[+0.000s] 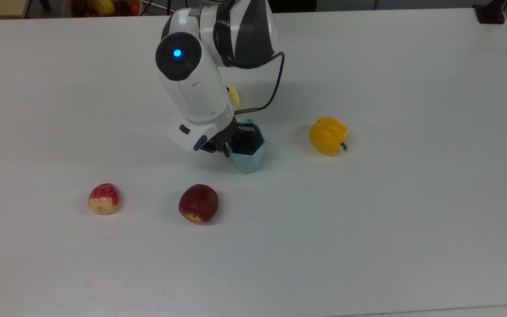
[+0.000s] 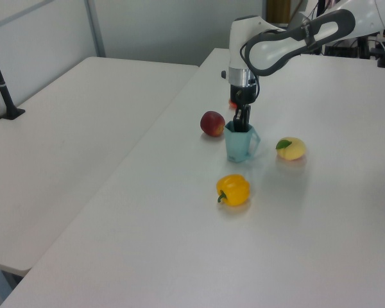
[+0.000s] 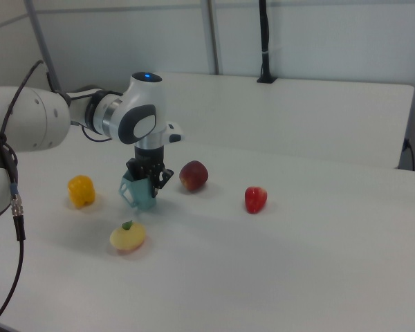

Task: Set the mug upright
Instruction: 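Lift and rotate the teal mug so its base faces the table, then open the gripper to release the upright mug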

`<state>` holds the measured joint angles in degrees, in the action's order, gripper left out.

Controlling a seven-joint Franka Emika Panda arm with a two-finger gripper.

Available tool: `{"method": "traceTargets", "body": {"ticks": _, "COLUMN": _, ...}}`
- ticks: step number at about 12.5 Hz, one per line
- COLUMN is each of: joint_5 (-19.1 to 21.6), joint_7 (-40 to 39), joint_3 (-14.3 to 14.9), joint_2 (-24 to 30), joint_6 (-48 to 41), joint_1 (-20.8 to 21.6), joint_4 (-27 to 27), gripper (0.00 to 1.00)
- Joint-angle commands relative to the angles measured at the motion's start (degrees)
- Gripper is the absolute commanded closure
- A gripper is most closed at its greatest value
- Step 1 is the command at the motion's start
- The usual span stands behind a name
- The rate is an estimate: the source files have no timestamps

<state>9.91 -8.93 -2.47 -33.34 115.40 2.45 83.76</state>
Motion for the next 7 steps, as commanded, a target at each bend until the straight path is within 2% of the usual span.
{"method": "traceTargets", "body": {"ticks": 1, "joint_5": 0.46, "joint_7": -1.09, "joint_3": 0.36, "joint_2": 0.64, "joint_6": 0.61, "joint_1": 1.77, "joint_4": -0.88, "gripper": 0.0}}
{"method": "traceTargets", "body": {"ticks": 3, "joint_5": 0.63, "joint_7": -0.39, "joint_3": 0.36, "joint_2": 3.18, "joint_6": 0.18, "joint_1": 2.12, "joint_4": -1.4, "gripper": 0.0}}
{"method": "traceTargets", "body": {"ticks": 5, "joint_5": 0.46, "joint_7": 1.71, "joint_3": 0.36, "joint_2": 9.31, "joint_6": -0.44, "joint_1": 2.12, "joint_4": -1.23, "gripper": 0.0}}
{"method": "traceTargets", "body": {"ticks": 7, "joint_5": 0.46, "joint_7": 5.04, "joint_3": 0.36, "joint_2": 15.73, "joint_6": -7.34, "joint_1": 1.59, "joint_4": -1.23, "gripper": 0.0}}
